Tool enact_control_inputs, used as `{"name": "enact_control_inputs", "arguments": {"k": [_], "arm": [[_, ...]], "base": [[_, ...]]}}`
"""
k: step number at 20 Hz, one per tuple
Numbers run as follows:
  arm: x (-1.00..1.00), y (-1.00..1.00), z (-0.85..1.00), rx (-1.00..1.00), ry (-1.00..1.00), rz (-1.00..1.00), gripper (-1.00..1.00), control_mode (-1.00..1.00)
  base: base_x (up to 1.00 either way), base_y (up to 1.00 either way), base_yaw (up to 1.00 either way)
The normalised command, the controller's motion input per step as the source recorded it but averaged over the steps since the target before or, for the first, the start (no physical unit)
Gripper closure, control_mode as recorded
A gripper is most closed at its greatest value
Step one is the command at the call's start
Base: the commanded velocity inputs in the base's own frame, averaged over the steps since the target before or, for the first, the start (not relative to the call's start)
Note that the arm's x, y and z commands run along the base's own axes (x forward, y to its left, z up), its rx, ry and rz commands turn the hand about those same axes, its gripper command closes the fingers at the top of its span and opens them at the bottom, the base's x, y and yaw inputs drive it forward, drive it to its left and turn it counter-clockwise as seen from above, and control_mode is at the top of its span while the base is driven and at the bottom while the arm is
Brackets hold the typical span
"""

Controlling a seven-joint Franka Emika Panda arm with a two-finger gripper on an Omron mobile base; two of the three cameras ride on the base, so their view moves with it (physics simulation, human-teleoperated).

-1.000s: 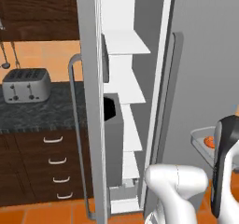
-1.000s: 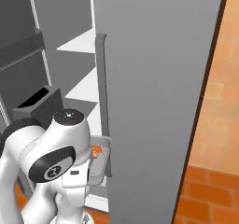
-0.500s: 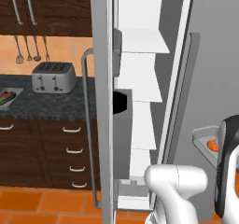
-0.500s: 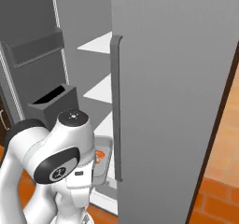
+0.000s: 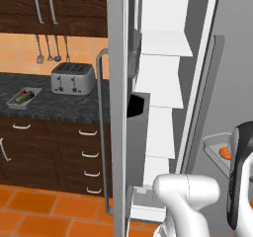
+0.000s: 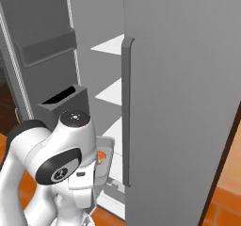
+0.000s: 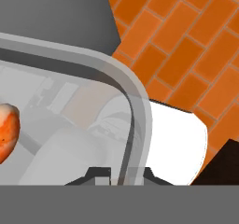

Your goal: Take the meat container that has the shrimp and place it on the second highest rack of the freezer. Then take the vegetable container that has the cucumber and tomato and place it on the highest rack of the freezer.

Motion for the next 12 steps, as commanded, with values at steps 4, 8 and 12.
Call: {"name": "enact_control_inputs", "arguments": {"k": [4, 8, 12], "arm": [[0.00, 0.00, 0.00, 0.00, 0.00, 0.00, 1.00, 1.00], [0.00, 0.00, 0.00, 0.00, 0.00, 0.00, 1.00, 1.00], [0.00, 0.00, 0.00, 0.00, 0.00, 0.00, 1.00, 1.00]], "base": [[0.27, 0.10, 0.21], [0.25, 0.00, 0.19], [0.06, 0.00, 0.18]]}}
